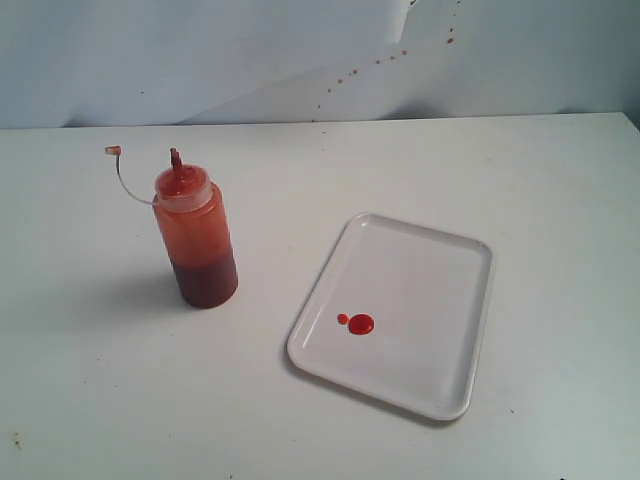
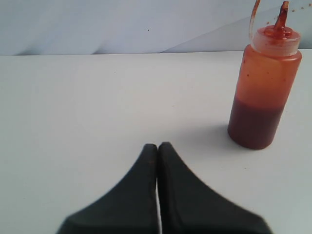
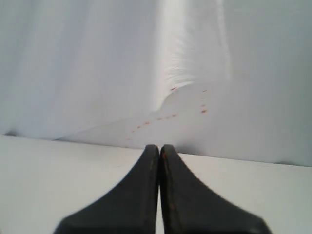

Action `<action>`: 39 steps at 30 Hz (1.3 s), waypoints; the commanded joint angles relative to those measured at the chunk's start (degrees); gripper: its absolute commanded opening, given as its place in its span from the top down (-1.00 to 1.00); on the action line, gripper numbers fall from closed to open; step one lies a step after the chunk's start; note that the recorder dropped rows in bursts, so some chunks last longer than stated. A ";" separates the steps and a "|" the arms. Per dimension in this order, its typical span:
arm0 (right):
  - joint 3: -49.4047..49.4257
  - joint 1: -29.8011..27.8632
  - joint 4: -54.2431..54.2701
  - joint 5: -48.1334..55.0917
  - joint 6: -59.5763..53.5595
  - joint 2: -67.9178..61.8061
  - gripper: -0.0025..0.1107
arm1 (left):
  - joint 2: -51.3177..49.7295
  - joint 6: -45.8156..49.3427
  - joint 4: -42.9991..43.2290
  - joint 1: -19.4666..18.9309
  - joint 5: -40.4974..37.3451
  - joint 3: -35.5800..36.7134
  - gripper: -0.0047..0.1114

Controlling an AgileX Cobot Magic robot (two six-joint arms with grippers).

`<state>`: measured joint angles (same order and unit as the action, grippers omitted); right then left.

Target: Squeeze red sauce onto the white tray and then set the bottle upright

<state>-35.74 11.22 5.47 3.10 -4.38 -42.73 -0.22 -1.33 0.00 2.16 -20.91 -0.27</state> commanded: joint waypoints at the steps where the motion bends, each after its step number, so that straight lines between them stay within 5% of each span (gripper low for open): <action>1: 4.36 -12.48 0.15 0.36 0.40 10.48 0.96 | 0.22 0.09 0.00 -0.01 0.99 0.27 0.92; 7: 10.41 -20.45 -0.56 -1.42 -1.56 20.48 0.96 | 0.22 0.09 0.00 -0.01 0.99 0.27 0.92; 31: 35.30 -20.33 -5.47 -0.92 -0.33 29.18 0.96 | 0.22 0.09 0.00 -0.01 0.99 0.27 0.92; 39: 35.74 -20.33 -5.47 1.92 -2.15 29.29 0.96 | 0.22 0.09 0.00 -0.01 0.99 0.27 0.92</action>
<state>-0.17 -8.77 0.82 4.55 -5.02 -13.61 -0.22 -1.33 0.00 2.16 -20.80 -0.27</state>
